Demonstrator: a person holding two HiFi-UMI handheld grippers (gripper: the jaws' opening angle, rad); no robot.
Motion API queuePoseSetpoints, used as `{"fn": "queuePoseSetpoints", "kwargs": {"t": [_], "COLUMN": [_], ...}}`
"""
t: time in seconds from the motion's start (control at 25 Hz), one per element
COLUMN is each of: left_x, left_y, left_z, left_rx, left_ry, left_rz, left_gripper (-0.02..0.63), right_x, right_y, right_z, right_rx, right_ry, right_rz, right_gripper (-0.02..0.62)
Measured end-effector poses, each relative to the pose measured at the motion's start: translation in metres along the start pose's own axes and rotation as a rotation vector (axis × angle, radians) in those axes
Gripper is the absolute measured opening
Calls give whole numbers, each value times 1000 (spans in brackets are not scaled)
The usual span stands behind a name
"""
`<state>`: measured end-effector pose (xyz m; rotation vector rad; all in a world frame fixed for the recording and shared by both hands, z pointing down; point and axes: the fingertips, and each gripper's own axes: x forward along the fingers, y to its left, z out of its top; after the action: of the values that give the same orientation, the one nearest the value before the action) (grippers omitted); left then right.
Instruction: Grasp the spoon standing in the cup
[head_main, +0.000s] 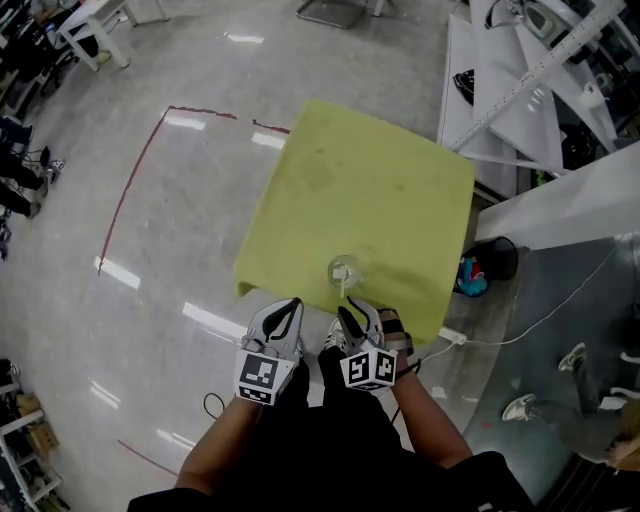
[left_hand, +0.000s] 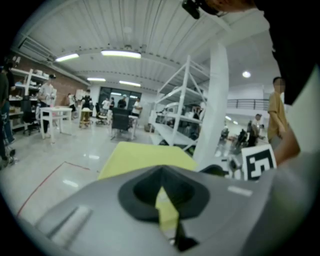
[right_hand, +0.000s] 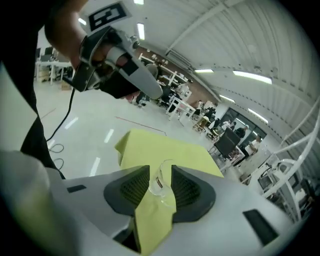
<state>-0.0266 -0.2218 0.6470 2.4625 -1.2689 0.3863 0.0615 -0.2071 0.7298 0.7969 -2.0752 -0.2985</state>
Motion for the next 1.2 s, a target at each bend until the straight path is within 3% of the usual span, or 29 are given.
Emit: {"fn": "queuePoseSetpoints", "kwargs": {"t": [0.24, 0.64, 0.76, 1.2], "left_x": [-5, -11, -11, -14], "left_y": [6, 11, 12, 10], "left_z": [-9, -12, -12, -3], "left_rx": [-22, -39, -34, -33], "left_ry": [14, 22, 22, -5], "left_rz": [27, 38, 39, 37], "left_gripper": [5, 5, 5, 5], "right_x": [17, 30, 34, 20], "right_y": [7, 4, -1, -17], "right_z": [-14, -10, -11, 3], "right_rx": [-108, -147, -133, 7], "right_ry": [26, 19, 15, -34], "right_rz": [0, -25, -38, -55], "right_gripper": [115, 59, 17, 12]}}
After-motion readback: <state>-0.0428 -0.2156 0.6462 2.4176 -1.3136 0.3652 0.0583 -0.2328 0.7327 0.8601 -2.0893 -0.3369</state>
